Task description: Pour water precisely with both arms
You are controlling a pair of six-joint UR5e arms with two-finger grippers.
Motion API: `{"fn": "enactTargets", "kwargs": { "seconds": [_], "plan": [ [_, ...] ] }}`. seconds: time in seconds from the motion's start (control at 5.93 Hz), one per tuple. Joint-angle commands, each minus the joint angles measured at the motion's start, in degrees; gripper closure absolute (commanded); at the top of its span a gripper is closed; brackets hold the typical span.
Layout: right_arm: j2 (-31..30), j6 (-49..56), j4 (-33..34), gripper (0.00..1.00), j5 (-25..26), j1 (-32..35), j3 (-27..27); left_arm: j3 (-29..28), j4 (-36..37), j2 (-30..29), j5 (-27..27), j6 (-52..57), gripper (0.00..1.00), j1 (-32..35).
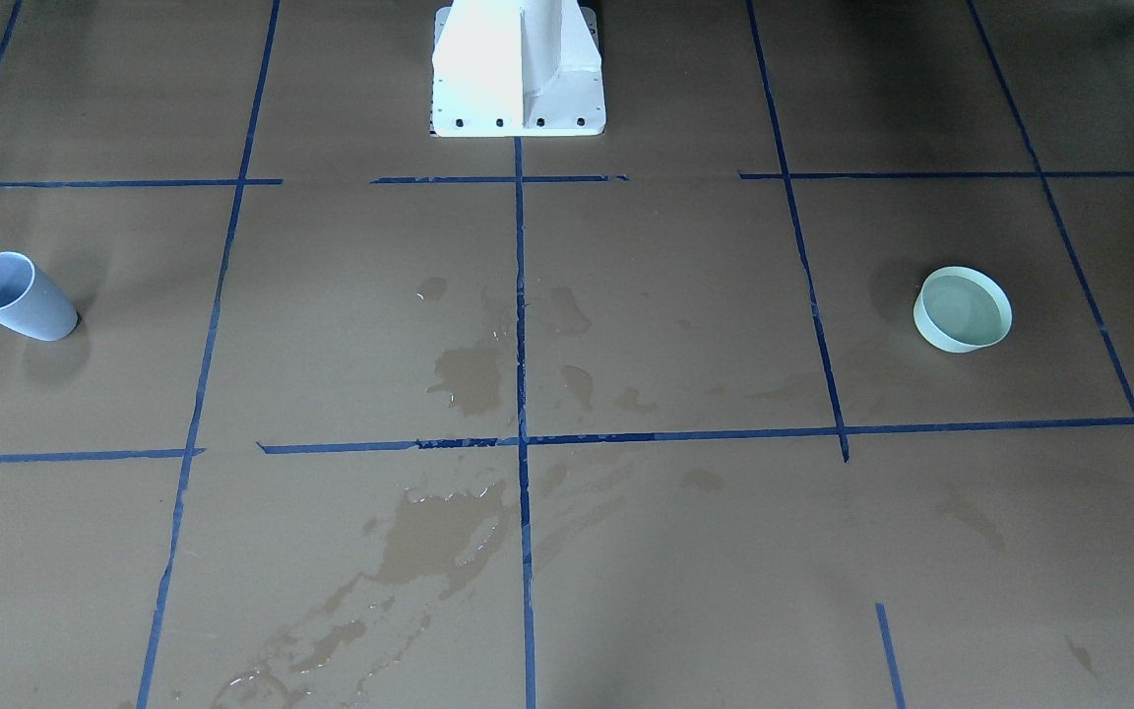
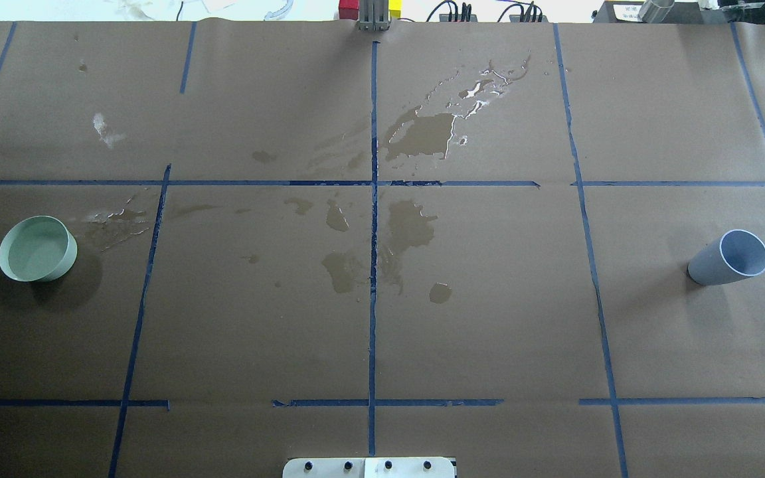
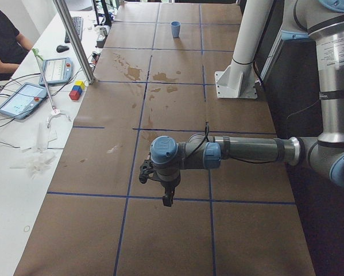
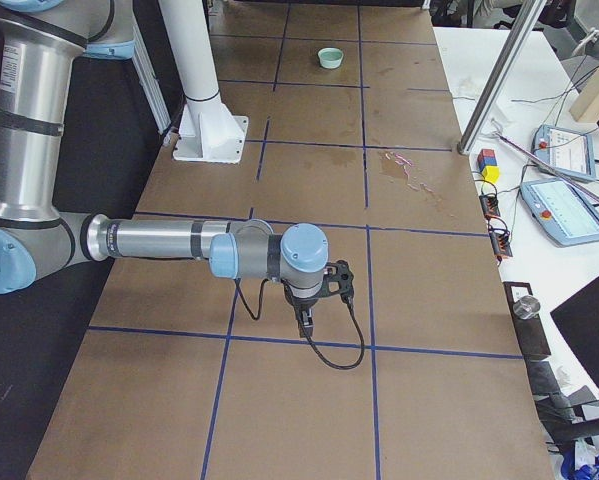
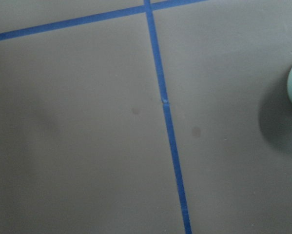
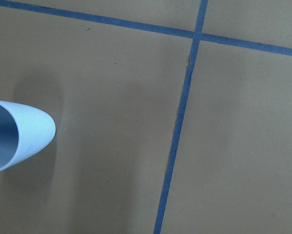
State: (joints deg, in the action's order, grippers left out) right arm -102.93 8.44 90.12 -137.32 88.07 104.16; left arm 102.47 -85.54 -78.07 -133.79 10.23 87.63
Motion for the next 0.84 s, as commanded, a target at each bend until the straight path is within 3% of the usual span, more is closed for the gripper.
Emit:
{"fn": "enactTargets", "kwargs": {
  "seconds": [0.0,0.34,0.51,0.67],
  "plan": [
    [-0.1,0.0,0.0,0.0,-0.1,0.0,0.0,0.0,1.5,-0.7,0.2,-0.4,0.0,0.3],
    [-0.1,-0.2,0.0,0.0,-0.1,0.0,0.0,-0.2,1.6,-1.4,0.3,-2.6,0.0,0.3],
    [-0.1,-0.3,0.0,0.0,-0.2,0.0,0.0,0.4,1.4,-1.9,0.3,-11.9,0.0,0.3],
    [-0.1,-0.3,0.0,0.0,-0.2,0.0,0.0,1.0,1.2,-1.8,0.2,-12.2,0.0,0.3]
  ]
}}
